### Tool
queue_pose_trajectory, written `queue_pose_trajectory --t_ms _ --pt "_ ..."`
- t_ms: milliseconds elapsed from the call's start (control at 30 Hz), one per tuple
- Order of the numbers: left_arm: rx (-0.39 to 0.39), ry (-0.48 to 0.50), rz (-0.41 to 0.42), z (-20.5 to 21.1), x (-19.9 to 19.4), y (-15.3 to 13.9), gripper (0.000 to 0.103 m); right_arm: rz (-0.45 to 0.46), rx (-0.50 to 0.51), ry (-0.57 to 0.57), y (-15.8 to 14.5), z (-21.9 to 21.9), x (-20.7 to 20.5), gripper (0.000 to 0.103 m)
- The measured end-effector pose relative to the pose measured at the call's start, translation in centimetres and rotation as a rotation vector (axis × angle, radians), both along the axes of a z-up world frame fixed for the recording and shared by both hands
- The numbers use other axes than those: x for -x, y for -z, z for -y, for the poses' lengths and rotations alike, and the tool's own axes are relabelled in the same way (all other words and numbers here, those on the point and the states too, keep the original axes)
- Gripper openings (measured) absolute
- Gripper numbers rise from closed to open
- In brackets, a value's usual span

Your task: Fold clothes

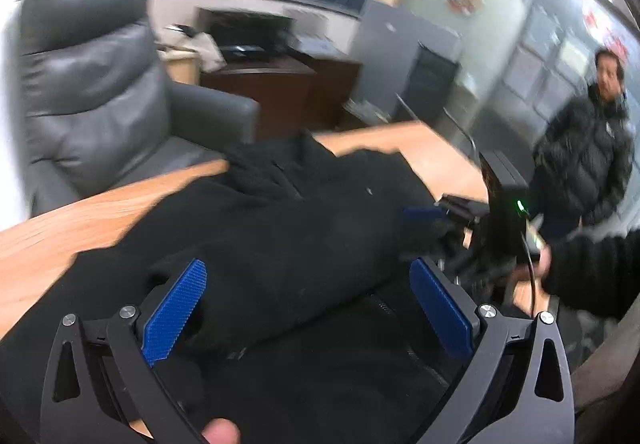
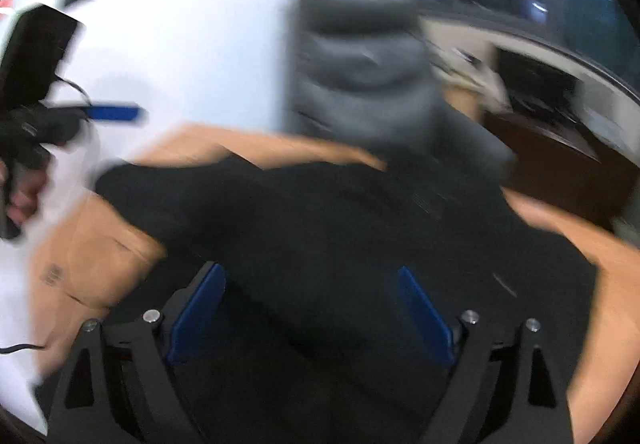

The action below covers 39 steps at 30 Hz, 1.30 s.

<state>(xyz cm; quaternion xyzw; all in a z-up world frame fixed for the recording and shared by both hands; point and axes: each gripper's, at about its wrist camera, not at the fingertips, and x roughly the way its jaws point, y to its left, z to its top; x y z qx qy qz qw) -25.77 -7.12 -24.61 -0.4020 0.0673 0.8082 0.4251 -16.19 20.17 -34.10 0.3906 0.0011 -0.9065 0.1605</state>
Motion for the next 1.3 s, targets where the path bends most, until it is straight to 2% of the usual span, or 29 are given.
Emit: queue_pose_trajectory --t_ms 67,133,167,233,267,300,333,433,500,567,600,667,733,867,933,1000,1067,1133,1200,1300 --pt "0.085 -0.01 0.018 -2.2 1.5 3.3 0.103 0.074 -0.047 0.081 2.7 -4.1 -0.6 0.078" --pt "0.146 -0.049 0.078 -2.9 3.4 7.0 0.103 0.103 -0.061 0.161 4.1 -7.6 -1.2 0.065" --pt "0.163 -0.078 0.112 -2.9 4.3 8.7 0.103 0.117 -0.068 0.201 4.8 -9.4 -1.5 0.064" --pt "0.134 -0.159 0.188 -1.3 5.8 11.6 0.102 0.114 -0.071 0.278 5.5 -12.3 -2.5 0.06" --pt "0.097 -0.189 0.207 -0.4 6.1 12.5 0.102 0.104 -0.066 0.304 5.6 -13.6 -3.1 0.044" --pt "0.051 -0.191 0.183 0.1 5.8 12.3 0.103 0.093 -0.062 0.305 5.8 -14.4 -3.5 0.039" --pt "0.055 -0.194 0.191 0.0 5.6 12.3 0.102 0.085 -0.075 0.298 5.7 -14.6 -3.8 0.037" --pt "0.063 -0.216 0.206 -0.2 4.5 11.0 0.102 0.087 -0.155 0.254 5.1 -14.2 -4.0 0.036" --pt "0.021 -0.215 0.171 0.3 3.4 10.1 0.103 0.073 -0.204 0.232 3.9 -13.4 -3.8 0.037" --pt "0.069 -0.233 0.159 0.6 2.8 11.3 0.103 0.054 -0.2 0.165 2.9 -11.7 -3.8 0.04" --pt "0.096 -0.23 0.178 0.6 2.5 12.4 0.102 0.062 -0.201 0.127 3.0 -10.7 -3.8 0.043" --pt "0.106 -0.21 0.109 1.1 1.0 12.6 0.103 0.123 -0.245 0.081 4.6 -9.4 -3.9 0.043" --pt "0.126 -0.209 0.087 0.9 0.5 12.5 0.102 0.129 -0.216 0.111 4.9 -10.0 -4.2 0.046" --pt "0.07 -0.259 0.116 2.1 0.2 11.9 0.103 0.168 -0.233 0.168 4.4 -10.1 -4.0 0.053" --pt "0.051 -0.27 0.117 2.3 -0.1 12.0 0.103 0.143 -0.224 0.153 3.1 -8.9 -2.9 0.053" --pt "0.063 -0.269 0.089 2.1 -0.4 12.4 0.103 0.087 -0.164 0.111 1.4 -6.8 -1.0 0.054" --pt "0.081 -0.265 0.074 2.0 -0.5 12.4 0.103 0.068 -0.124 0.063 1.1 -4.4 0.8 0.057" --pt "0.053 -0.272 0.099 2.7 -0.3 12.0 0.103 0.108 -0.147 0.059 2.9 -3.3 2.5 0.057" --pt "0.018 -0.326 0.115 5.0 -0.1 11.0 0.103 0.16 -0.191 0.076 5.2 -3.0 3.8 0.057" --pt "-0.014 -0.491 0.107 11.1 0.0 9.5 0.103 0.131 -0.202 0.105 5.5 -3.8 3.3 0.059"
